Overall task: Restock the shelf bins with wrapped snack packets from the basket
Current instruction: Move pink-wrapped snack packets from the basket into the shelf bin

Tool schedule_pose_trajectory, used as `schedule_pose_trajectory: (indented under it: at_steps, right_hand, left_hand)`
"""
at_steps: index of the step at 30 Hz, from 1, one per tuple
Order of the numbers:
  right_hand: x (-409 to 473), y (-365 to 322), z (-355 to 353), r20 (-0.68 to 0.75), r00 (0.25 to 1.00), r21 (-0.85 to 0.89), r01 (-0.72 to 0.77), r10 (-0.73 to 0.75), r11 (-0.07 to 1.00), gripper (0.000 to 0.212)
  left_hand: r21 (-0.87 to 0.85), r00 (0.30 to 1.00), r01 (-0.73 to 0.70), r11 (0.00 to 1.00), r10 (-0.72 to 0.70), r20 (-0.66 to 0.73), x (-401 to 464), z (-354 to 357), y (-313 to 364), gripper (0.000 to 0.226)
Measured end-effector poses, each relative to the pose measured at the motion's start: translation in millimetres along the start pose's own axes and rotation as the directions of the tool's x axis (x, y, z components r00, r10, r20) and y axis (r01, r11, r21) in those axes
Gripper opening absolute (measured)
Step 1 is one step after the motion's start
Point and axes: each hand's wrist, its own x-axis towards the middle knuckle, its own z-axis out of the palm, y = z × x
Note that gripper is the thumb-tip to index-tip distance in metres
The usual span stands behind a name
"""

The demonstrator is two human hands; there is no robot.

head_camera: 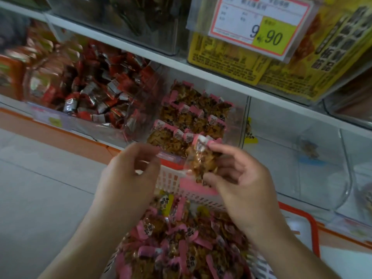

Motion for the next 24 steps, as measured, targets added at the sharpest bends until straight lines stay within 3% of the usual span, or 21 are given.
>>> schedule_pose_trajectory:
  at_steps: [3,7,10,14,24]
  right_hand:
    - [43.6,-7.8,16.2,-0.087,0.996,-0.088,-0.002,-0.006,0.996,0.057]
    - [133.1,-5.6,42.4,-0.177,0.982,-0.287,0.004,-0.058,0.958,0.049]
    - [193.0,-1.1,57.2,-0.277,0.958,-0.447,-0.057,-0.078,0.893,0.041]
    - [242.1,3.7,66.0,-0.335,0.94,-0.451,-0.218,0.063,0.865,0.048]
    - [246.6,-1.2,73.6,-0.229,0.972,-0.713,-0.13,-0.053,0.689,0.051]
  left_hand:
    - [0.274,0.996,0.073,0.959,-0.058,-0.062,4.5,-8.7,-15.6,0.038]
    - [0.464,0.959,0.202,0.863,-0.269,0.083,4.1,-7.9,-26.7,0.062]
    - [0.481,0.939,0.215,0.85,-0.315,0.136,4.3,-7.3,-27.4,0.06]
    - [0.485,0.942,0.208,0.849,-0.307,0.134,7.3,-7.2,-25.7,0.05]
    - [0.489,0.952,0.2,0.849,-0.287,0.11,7.7,-4.8,-24.5,0.051]
